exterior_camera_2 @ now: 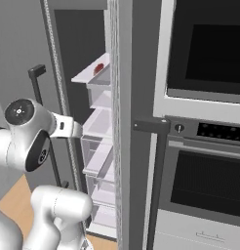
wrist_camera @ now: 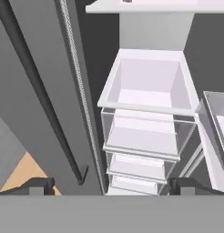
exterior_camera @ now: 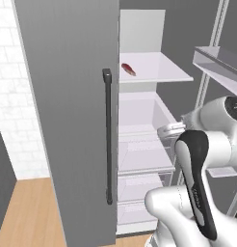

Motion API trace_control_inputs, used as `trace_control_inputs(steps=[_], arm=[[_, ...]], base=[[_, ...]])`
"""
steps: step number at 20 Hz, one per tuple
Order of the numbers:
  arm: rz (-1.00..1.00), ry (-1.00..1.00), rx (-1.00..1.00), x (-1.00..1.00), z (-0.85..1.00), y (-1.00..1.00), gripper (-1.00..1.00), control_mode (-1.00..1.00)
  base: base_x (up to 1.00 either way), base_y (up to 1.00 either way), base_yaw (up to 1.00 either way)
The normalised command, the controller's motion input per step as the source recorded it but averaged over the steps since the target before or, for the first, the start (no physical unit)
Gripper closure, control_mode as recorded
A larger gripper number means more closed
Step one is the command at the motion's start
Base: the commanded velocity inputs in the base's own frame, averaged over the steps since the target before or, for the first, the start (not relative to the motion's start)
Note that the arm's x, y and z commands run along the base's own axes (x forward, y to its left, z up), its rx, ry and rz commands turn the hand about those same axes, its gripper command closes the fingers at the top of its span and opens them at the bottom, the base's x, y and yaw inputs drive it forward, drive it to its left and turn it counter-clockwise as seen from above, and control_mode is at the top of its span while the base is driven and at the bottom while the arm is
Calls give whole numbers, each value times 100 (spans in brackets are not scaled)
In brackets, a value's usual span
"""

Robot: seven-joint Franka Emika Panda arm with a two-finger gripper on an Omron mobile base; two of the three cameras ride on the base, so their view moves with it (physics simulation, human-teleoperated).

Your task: Place one lime and one steak in each tupperware on the nearby counter, to pack two identical lunches.

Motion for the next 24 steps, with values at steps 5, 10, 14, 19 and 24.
trace_control_inputs(steps=[5,10,14,19,24], arm=[[5,-13,0,28,94,0,-100,-100],[0,11,0,48,64,0,-100,-100],[0,15,0,69,8,0,-100,-100],[0,10,0,72,0,0,-100,-100],[0,6,0,77,0,0,-100,-100]], base=[[0,0,0],[0,0,0],[0,0,0],[0,0,0],[0,0,0]])
